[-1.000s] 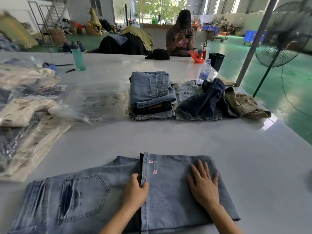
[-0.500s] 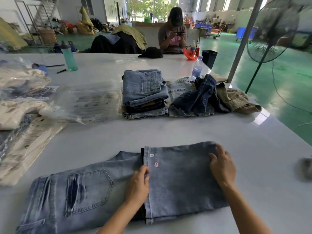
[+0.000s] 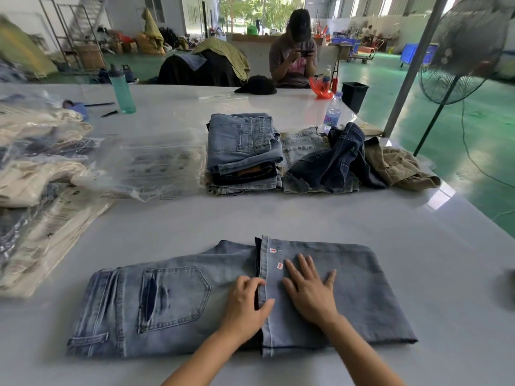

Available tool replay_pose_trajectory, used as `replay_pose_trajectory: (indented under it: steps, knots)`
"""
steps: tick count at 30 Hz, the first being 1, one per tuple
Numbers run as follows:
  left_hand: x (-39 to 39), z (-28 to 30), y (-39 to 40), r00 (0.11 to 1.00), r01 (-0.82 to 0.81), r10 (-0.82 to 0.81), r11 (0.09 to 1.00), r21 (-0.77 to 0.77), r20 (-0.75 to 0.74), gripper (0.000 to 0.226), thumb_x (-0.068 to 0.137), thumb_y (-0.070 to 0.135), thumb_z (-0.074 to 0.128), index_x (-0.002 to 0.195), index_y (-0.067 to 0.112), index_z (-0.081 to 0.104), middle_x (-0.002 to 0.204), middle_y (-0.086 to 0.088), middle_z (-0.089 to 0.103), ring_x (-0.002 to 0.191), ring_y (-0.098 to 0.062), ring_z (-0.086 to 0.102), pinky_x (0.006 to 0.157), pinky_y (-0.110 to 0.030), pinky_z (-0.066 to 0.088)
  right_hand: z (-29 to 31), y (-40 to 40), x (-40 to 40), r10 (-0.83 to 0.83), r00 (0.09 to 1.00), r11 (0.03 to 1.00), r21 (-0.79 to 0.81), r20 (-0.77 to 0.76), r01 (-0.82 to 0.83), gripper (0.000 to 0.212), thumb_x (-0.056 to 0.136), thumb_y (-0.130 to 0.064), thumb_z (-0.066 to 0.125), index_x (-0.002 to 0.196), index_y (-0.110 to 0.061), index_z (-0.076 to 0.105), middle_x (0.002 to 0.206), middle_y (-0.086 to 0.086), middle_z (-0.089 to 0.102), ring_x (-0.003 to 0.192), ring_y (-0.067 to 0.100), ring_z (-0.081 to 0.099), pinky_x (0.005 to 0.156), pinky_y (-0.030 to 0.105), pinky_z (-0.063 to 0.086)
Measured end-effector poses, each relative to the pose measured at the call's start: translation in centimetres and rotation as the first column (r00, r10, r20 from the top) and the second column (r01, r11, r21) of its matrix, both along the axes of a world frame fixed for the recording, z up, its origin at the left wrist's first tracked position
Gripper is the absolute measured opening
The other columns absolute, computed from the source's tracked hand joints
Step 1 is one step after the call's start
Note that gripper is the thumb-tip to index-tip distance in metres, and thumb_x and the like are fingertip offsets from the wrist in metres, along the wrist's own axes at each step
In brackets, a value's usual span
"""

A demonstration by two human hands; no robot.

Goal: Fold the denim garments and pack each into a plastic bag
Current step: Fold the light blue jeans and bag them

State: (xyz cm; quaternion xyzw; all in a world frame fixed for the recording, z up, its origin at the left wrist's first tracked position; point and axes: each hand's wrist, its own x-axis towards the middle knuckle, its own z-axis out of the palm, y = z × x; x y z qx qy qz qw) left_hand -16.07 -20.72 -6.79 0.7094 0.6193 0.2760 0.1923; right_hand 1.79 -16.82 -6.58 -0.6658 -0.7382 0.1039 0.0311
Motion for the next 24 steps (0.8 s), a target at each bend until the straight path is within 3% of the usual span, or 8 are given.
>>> replay_pose_trajectory:
  steps: [3,6,8,11,17,20,22,24]
  knots:
    - [-0.7,-0.5,0.4,0.937,0.032,-0.042,0.999,-0.037,-0.347,0.060,0.088,0.062,0.038,0.143,0.040,0.030,0.157,0.001,0.009,0.145,-0.019,0.007,0.116,-0.037,0.003,-1.0,0.2,-0.6,-0.008,1.000,0.999,-0.035,0.007,0.009,0.056,0.098,-0.056,0.016,0.151,-0.039,0.003,0.160,-0.007,-0.011,0.145,0.013,-0.018,0.110,0.064,-0.015]
    - [-1.2,-1.2,0.1,0.876,0.065,-0.125,0.988,-0.142,-0.466,0.064,0.092,0.065,0.021,0.143,0.049,-0.013,0.159,0.005,-0.013,0.145,-0.017,-0.019,0.106,-0.050,-0.026,-0.9,0.6,-1.0,-0.036,0.999,0.998,-0.052,-0.011,0.036,0.056,0.099,-0.053,0.015,0.151,-0.038,0.004,0.160,-0.007,-0.012,0.145,0.015,-0.019,0.106,0.067,-0.017]
    - [-1.2,-0.7,-0.3,0.836,0.074,-0.071,0.997,-0.016,-0.544,0.060,0.091,0.064,0.022,0.146,0.046,0.007,0.158,-0.002,0.017,0.147,-0.021,0.010,0.106,-0.050,-0.022,-0.8,0.6,-1.5,-0.041,0.999,0.998,-0.050,-0.016,0.040,0.056,0.099,-0.054,0.015,0.151,-0.038,0.002,0.159,-0.007,-0.013,0.144,0.016,-0.021,0.103,0.067,-0.019]
    - [-0.7,0.3,-0.7,0.828,0.106,-0.175,0.982,-0.157,-0.533,0.058,0.083,0.061,0.030,0.129,0.038,0.056,0.127,-0.001,0.062,0.128,-0.023,0.044,0.108,-0.050,0.000,-1.0,0.5,-0.9,-0.012,1.000,0.999,-0.044,0.000,0.012,0.057,0.097,-0.058,0.014,0.149,-0.042,-0.002,0.158,-0.008,-0.016,0.140,0.011,-0.027,0.103,0.064,-0.022]
    - [-0.4,0.6,0.0,0.816,0.107,-0.192,0.977,-0.183,-0.545,0.061,0.086,0.062,0.029,0.142,0.039,0.037,0.137,-0.002,0.054,0.138,-0.022,0.029,0.108,-0.052,-0.005,-0.7,1.8,1.8,-0.023,0.999,0.999,-0.042,0.032,0.024,0.057,0.094,-0.063,0.012,0.146,-0.048,-0.006,0.157,-0.010,-0.018,0.136,0.008,-0.030,0.105,0.061,-0.024]
    - [-0.4,0.7,0.9,0.850,0.123,-0.199,0.975,-0.184,-0.488,0.065,0.092,0.065,0.023,0.148,0.042,0.000,0.159,0.001,0.002,0.147,-0.020,-0.003,0.109,-0.050,-0.022,0.0,2.7,1.7,-0.069,0.998,0.995,-0.076,0.010,0.069,0.054,0.098,-0.056,0.017,0.149,-0.044,0.003,0.159,-0.009,-0.012,0.144,0.012,-0.021,0.104,0.066,-0.019]
    - [-0.3,0.4,0.4,0.927,0.084,-0.105,0.994,-0.074,-0.359,0.073,0.088,0.056,0.050,0.148,0.019,0.029,0.151,-0.011,0.032,0.141,-0.028,0.028,0.115,-0.046,0.015,0.4,2.8,0.5,-0.122,0.992,0.992,-0.034,-0.043,0.121,0.051,0.100,-0.047,0.026,0.148,-0.033,0.023,0.160,-0.004,0.008,0.148,0.017,-0.004,0.108,0.067,-0.007]
    - [0.1,0.4,-0.5,0.993,-0.051,0.054,0.998,0.032,-0.104,0.058,0.077,0.036,0.075,0.120,0.004,0.055,0.113,-0.013,0.063,0.106,-0.031,0.062,0.089,-0.032,0.048,1.0,2.6,-1.4,-0.158,0.983,0.981,0.095,-0.094,0.166,0.043,0.098,-0.044,0.035,0.134,-0.024,0.046,0.143,0.003,0.039,0.139,0.024,0.028,0.110,0.058,0.018]
